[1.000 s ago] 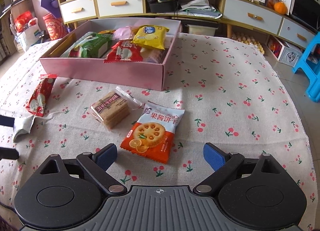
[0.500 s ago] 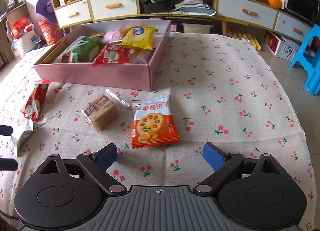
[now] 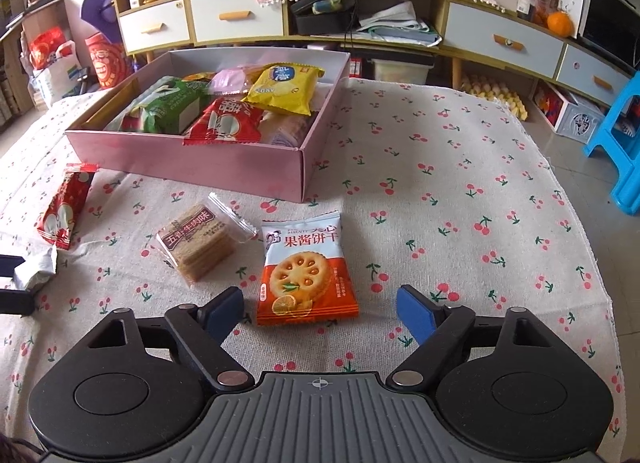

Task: Organize snacks
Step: 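Grasp the silver packet with left tool while right tool grasps the orange lotus-biscuit packet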

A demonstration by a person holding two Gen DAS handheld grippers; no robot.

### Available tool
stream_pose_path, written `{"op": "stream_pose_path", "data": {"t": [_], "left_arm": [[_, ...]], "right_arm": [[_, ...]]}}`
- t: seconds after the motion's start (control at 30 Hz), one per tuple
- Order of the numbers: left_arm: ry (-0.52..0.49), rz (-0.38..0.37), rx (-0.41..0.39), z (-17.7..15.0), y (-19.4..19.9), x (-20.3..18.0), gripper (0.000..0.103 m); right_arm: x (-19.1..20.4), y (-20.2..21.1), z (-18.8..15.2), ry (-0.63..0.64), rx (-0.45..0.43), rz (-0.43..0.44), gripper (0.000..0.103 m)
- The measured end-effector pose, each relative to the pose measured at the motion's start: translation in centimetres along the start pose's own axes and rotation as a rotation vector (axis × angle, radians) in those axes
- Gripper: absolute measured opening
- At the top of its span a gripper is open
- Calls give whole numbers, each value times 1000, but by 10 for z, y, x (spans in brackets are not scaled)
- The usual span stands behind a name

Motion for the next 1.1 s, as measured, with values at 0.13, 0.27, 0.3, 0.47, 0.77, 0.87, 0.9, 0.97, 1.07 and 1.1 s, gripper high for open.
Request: {"op": "stream_pose_path", "data": {"t": [0.13,0.27,0.3,0.47,0.77,0.87,0.9,0.97,1.07,1.1], "left_arm": [[39,0,7,1,2,1,35],[64,-7,10,1,4,1,34],[72,-12,13,0,5,1,34],[88,-32,16,2,8,-1,34],[127,-56,-9,12,14,-3,33],[166,-55,-27,20,18,0,33],[181,-55,-34,23,18,1,33],[211,-61,-51,29,21,4,33],[247,-67,-69,36,23,9,33],[254,-66,-72,38,23,10,33]], "right_arm": [[5,3,2,22,-9,36,58],[8,4,4,21,1,45,49],[8,4,4,20,3,49,49],[7,8,6,-17,35,58,49],[6,20,15,-105,77,75,49],[2,22,17,-156,106,84,49],[0,22,17,-182,124,89,49],[-5,23,18,-236,155,110,49],[-12,26,22,-299,170,137,49],[-14,28,24,-320,170,148,49]]}}
Point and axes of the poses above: each gripper's, at about its wrist camera, not at the fingertips, and y roughly against the way its jaws point, x to its left, z to its top, the point moved 3 cm from there along -y, roughly the way its jaws point, and after that the axes turned 4 degrees about -z, right-handed, at the moved point
